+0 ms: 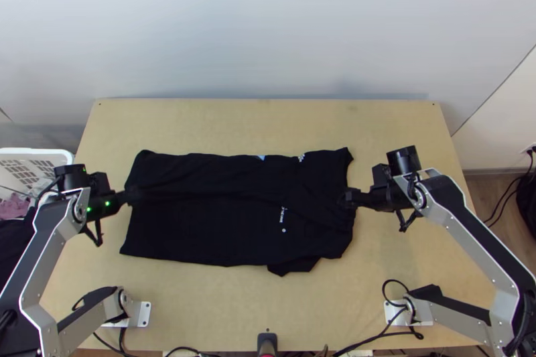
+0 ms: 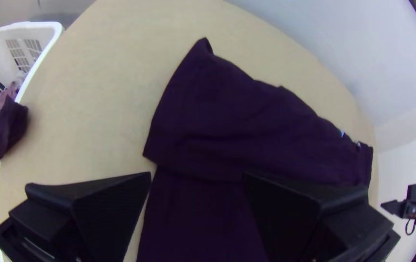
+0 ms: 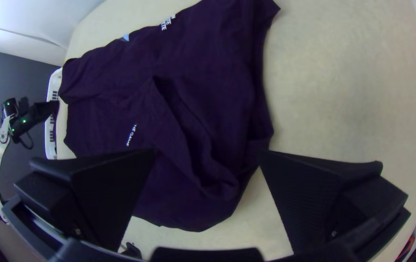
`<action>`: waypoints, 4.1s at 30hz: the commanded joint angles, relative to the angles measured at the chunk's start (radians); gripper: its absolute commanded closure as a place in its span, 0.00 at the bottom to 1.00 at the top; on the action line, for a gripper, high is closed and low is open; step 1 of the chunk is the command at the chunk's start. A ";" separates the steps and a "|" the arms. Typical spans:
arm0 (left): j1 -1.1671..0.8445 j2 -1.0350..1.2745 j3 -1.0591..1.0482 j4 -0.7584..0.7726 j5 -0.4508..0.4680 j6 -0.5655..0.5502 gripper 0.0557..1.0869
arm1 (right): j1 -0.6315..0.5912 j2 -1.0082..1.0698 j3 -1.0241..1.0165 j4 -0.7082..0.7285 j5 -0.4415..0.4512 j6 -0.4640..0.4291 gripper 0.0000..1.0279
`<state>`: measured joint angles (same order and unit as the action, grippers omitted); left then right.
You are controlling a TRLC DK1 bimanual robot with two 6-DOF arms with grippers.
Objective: Fold the t-shirt
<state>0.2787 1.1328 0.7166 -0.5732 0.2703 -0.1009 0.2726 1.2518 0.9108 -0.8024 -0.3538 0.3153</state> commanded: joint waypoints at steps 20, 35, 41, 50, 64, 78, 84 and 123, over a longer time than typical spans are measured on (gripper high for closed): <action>-0.013 -0.054 -0.080 -0.336 -0.206 0.348 0.11 | 0.120 -0.038 0.128 -0.066 -0.022 0.013 0.04; -0.013 0.012 -0.071 -0.367 -0.209 0.352 0.33 | 0.134 -0.045 0.186 -0.116 -0.027 -0.027 0.04; -0.015 0.012 -0.071 -0.370 -0.207 0.368 0.62 | 0.165 -0.026 0.221 -0.135 -0.027 -0.035 0.04; -0.052 0.001 -0.069 -0.375 -0.204 0.371 0.96 | 0.396 0.024 0.218 -0.254 -0.027 -0.113 0.04; -0.072 -0.059 0.046 -0.375 -0.191 0.274 0.96 | 0.629 0.161 0.212 -0.253 -0.025 -0.142 0.04; -0.041 -0.068 -0.017 -0.419 -0.240 0.414 0.58 | 0.651 0.167 0.192 -0.233 -0.024 -0.114 0.04; -0.056 -0.064 -0.063 -0.445 -0.356 0.452 0.34 | 0.645 0.163 0.186 -0.233 -0.013 -0.110 0.04; -0.141 -0.080 -0.078 -0.241 -0.362 0.369 0.96 | 0.729 0.184 0.108 -0.228 0.001 -0.111 0.04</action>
<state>0.1436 1.0611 0.5961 -0.8196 -0.0944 0.3084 0.9562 1.3861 1.0397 -1.0401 -0.3557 0.2085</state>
